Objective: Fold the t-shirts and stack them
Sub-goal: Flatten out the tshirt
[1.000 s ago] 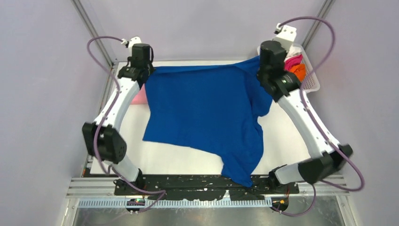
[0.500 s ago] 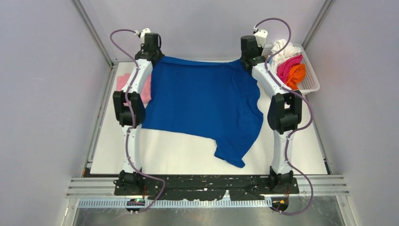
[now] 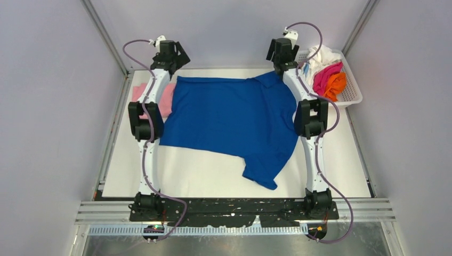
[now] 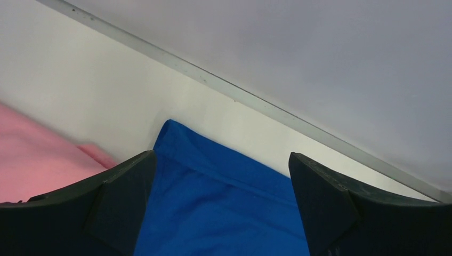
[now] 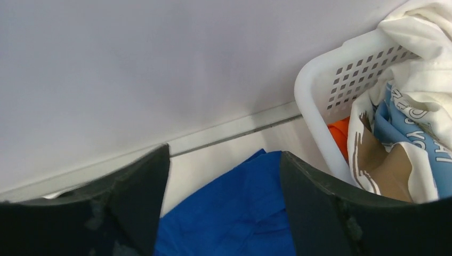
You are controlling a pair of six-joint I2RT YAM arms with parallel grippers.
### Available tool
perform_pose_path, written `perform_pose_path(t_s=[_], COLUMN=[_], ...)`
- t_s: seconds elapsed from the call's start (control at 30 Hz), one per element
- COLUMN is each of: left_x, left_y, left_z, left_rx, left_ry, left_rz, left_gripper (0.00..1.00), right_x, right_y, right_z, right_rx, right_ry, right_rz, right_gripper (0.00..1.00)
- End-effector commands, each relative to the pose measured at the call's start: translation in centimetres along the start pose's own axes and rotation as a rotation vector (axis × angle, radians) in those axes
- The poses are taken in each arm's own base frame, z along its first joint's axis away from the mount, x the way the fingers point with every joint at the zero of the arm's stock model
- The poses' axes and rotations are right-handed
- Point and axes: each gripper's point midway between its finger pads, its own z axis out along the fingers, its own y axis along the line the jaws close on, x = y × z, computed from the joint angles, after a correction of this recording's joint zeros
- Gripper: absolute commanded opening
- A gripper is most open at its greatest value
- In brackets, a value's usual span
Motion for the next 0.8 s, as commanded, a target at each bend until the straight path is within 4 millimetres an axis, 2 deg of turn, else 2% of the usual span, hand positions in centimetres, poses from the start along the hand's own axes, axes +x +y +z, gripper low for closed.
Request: perform_pose_path(t_s=[0.0,0.03,0.07,0.1,0.13,0.17,0.2,0.23,0.27,0.3,0.33,0.37,0.4,0.43,0.47,0.5,0.53,0.7,0.73,0.77], left_x=[-6.9,-7.0,-7.2,-6.8,-6.4,-5.8,-5.0,-4.1,-2.7,-1.2,0.1,1.6,3.5,4.9,6.3,7.9,9.1,14.4,15.5,16.3], left_y=[-4.9,-5.3,-5.8,-6.0,-6.0,-6.2,-6.2,-6.3,-6.0,-5.7,-5.4,-4.9,-4.8,-4.5,-4.0,-3.2,-2.7,-0.5,0.1,0.6], left_z=[-6.0,-7.1,-8.3,-9.3,-10.5,-11.7,-12.9,-14.0,-14.9,-15.8,-16.6,-17.2,-17.9,-18.4,-18.8,-19.1,-19.3,-18.7,-18.7,-18.6], left_rx=[0.174,0.193,0.210,0.215,0.215,0.221,0.226,0.235,0.238,0.246,0.255,0.262,0.298,0.319,0.332,0.330,0.333,0.293,0.269,0.254], left_ry=[-0.118,-0.110,-0.108,-0.095,-0.077,-0.058,-0.040,-0.021,0.008,0.038,0.065,0.092,0.134,0.166,0.194,0.230,0.257,0.414,0.457,0.480], left_rz=[-0.029,-0.022,-0.010,0.002,0.011,0.020,0.031,0.041,0.050,0.057,0.056,0.049,0.046,0.039,0.033,0.030,0.030,0.044,0.047,0.044], left_gripper=[1.00,1.00,1.00,1.00,1.00,1.00,1.00,1.00,1.00,1.00,1.00,1.00,1.00,1.00,1.00,1.00,1.00,1.00,1.00,1.00], right_x=[-6.0,-7.9,-6.3,-7.8,-5.7,-6.8,-4.5,-5.2,-2.0,-2.4,1.3,1.3,4.4,4.5,6.7,7.0,8.6,13.3,14.8,15.2], right_y=[2.5,2.5,2.4,2.5,2.0,2.2,1.7,1.9,1.3,1.7,0.9,1.1,0.4,0.7,0.0,0.2,-0.4,-2.3,-2.9,-2.9], right_z=[-4.6,-6.3,-6.9,-8.6,-9.2,-11.0,-11.7,-13.6,-14.5,-16.4,-17.2,-19.0,-19.8,-21.2,-22.0,-23.1,-24.0,-25.5,-25.7,-25.8], right_rx=[-0.183,-0.204,-0.216,-0.235,-0.226,-0.241,-0.231,-0.243,-0.230,-0.250,-0.236,-0.251,-0.240,-0.261,-0.257,-0.285,-0.287,-0.272,-0.258,-0.259], right_ry=[-0.028,-0.045,0.004,-0.005,0.053,0.048,0.113,0.115,0.193,0.196,0.272,0.275,0.334,0.339,0.386,0.400,0.437,0.523,0.555,0.562], right_rz=[0.025,0.035,0.021,0.026,0.005,0.005,-0.018,-0.011,-0.038,-0.027,-0.051,-0.040,-0.055,-0.038,-0.046,-0.023,-0.026,-0.023,-0.026,-0.022], right_gripper=[0.89,0.93,0.98,0.99,0.99,0.97,0.96,0.96,0.95,0.95,0.95,0.95,0.95,0.95,0.95,0.95,0.95,0.95,0.96,0.95])
